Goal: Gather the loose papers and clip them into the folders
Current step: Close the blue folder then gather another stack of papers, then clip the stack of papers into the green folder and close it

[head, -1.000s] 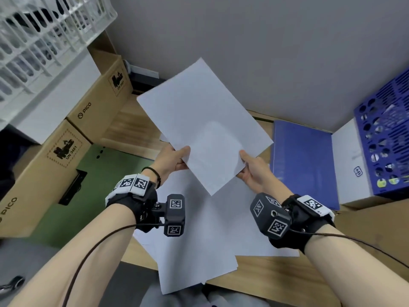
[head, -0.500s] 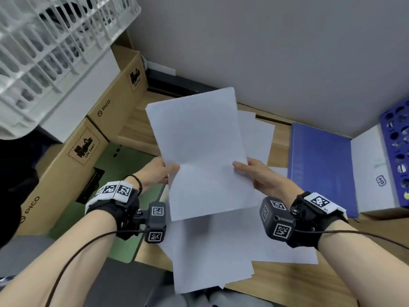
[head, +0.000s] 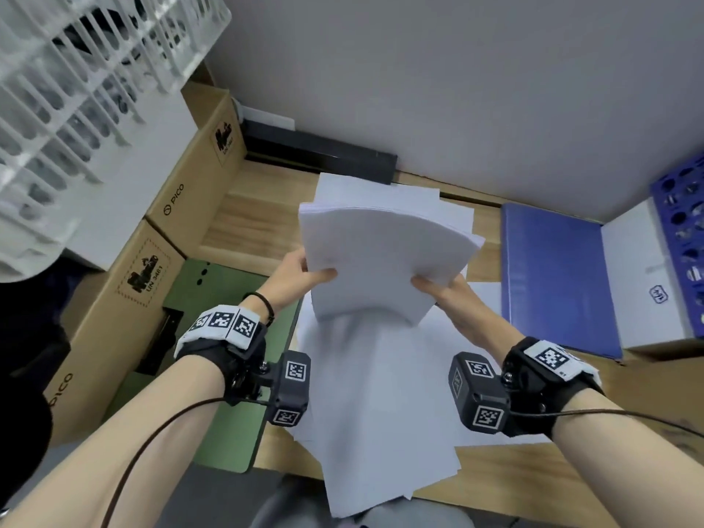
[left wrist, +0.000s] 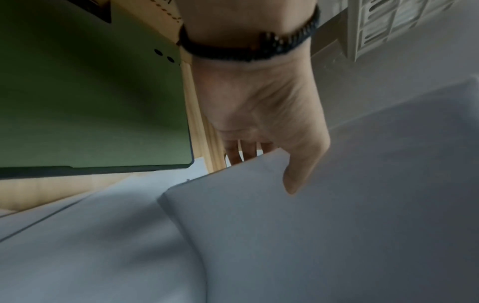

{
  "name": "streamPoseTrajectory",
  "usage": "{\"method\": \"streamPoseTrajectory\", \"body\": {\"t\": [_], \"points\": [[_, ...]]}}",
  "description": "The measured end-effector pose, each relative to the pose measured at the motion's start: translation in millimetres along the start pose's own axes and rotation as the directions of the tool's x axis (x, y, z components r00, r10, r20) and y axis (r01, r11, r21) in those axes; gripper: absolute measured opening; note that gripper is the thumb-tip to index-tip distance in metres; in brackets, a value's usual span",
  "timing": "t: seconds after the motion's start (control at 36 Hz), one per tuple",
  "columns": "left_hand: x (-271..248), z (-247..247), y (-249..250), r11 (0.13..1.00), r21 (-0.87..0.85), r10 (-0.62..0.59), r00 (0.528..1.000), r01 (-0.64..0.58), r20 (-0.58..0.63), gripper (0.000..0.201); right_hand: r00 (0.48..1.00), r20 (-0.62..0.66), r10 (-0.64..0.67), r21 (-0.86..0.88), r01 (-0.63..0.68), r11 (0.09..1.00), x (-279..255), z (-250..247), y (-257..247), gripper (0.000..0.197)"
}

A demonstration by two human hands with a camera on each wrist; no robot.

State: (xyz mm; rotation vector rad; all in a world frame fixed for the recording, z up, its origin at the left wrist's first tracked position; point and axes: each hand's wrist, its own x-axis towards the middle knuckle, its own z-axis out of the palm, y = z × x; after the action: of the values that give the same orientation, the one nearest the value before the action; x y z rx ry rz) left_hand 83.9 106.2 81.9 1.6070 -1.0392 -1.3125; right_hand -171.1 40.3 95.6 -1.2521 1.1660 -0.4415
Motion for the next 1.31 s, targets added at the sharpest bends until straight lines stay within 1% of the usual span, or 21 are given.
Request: {"method": "streamPoseTrajectory", "body": {"t": [0.11,0.19,0.28,0.33,0.42,0.47,0.53,0.58,0.61,0.64,0.67,0.72,0.75,0.78,0.81,0.92,1.0,1.08,1.17,1.25,1.31], "points": [[4,4,0,1.000,-0.028,0.012,0.999,-0.013,-0.032,0.036,1.000,0.023,0.002,-0.060,0.000,0.998,0,5,-10,0.019],[8,2,6,0.999,-0.026,0.044,0.997,-0.046,-0.067,0.030,0.999,-0.020,-0.026,-0.103,0.024,0.994,2,10,-19,0.012],[10,-7,10,0.996,-0.002,0.088,0.990,-0.088,-0.108,0.033,0.993,-0.091,-0.074,-0.124,0.062,0.990,5,19,-28,0.017],[8,-14,12,0.996,-0.022,0.082,0.990,-0.085,-0.111,0.035,0.987,-0.127,-0.100,-0.145,0.081,0.986,8,27,-32,0.017],[-3,-29,8,0.999,-0.019,0.037,0.994,-0.039,-0.106,0.034,0.977,-0.184,-0.105,-0.151,0.078,0.985,14,41,-32,0.022],[-13,-41,-5,1.000,-0.009,-0.005,0.994,0.004,-0.113,0.026,0.978,-0.201,-0.057,-0.138,0.029,0.990,18,51,-27,0.030],[-23,-55,-26,0.996,0.034,-0.078,0.980,0.086,-0.183,0.019,0.976,-0.218,0.015,-0.121,-0.043,0.992,21,60,-19,0.036],[-34,-73,-55,0.977,0.064,-0.175,0.941,0.202,-0.289,0.022,0.966,-0.241,0.096,-0.122,-0.128,0.984,26,70,-4,0.043],[-39,-83,-71,0.962,0.076,-0.222,0.913,0.262,-0.343,0.025,0.957,-0.252,0.143,-0.133,-0.181,0.974,30,73,6,0.049],[-45,-93,-88,0.938,0.096,-0.269,0.876,0.333,-0.400,0.029,0.950,-0.247,0.190,-0.138,-0.229,0.964,33,78,14,0.050],[-52,-103,-102,0.904,0.124,-0.313,0.830,0.410,-0.462,0.032,0.946,-0.217,0.239,-0.127,-0.270,0.954,32,85,19,0.045],[-65,-119,-125,0.811,0.174,-0.376,0.726,0.558,-0.576,0.040,0.941,-0.113,0.318,-0.140,-0.332,0.933,25,99,24,0.029],[-72,-124,-132,0.779,0.183,-0.388,0.689,0.600,-0.612,0.044,0.934,-0.064,0.351,-0.162,-0.356,0.920,21,106,27,0.022],[-79,-129,-137,0.764,0.177,-0.398,0.668,0.621,-0.629,0.049,0.923,-0.023,0.383,-0.177,-0.381,0.907,18,114,30,0.017],[-85,-132,-141,0.761,0.163,-0.412,0.661,0.629,-0.627,0.053,0.914,0.011,0.405,-0.184,-0.396,0.900,15,122,35,0.015],[-100,-138,-155,0.768,0.146,-0.455,0.692,0.624,-0.560,0.063,0.880,0.064,0.471,-0.226,-0.447,0.866,9,152,52,0.021],[-104,-141,-158,0.761,0.158,-0.446,0.685,0.629,-0.577,0.060,0.869,0.068,0.490,-0.239,-0.463,0.853,8,170,59,0.023],[-105,-144,-158,0.755,0.168,-0.429,0.671,0.634,-0.606,0.056,0.873,0.064,0.484,-0.212,-0.463,0.861,11,180,61,0.022],[-104,-143,-154,0.773,0.141,-0.426,0.672,0.618,-0.606,0.055,0.879,0.050,0.473,-0.152,-0.462,0.874,13,188,63,0.024],[-102,-142,-152,0.800,0.120,-0.419,0.689,0.589,-0.591,0.061,0.886,0.030,0.463,-0.107,-0.458,0.883,12,193,65,0.026],[-101,-143,-151,0.796,0.109,-0.442,0.695,0.595,-0.567,0.069,0.887,0.019,0.461,-0.090,-0.458,0.884,10,193,68,0.025]]}}
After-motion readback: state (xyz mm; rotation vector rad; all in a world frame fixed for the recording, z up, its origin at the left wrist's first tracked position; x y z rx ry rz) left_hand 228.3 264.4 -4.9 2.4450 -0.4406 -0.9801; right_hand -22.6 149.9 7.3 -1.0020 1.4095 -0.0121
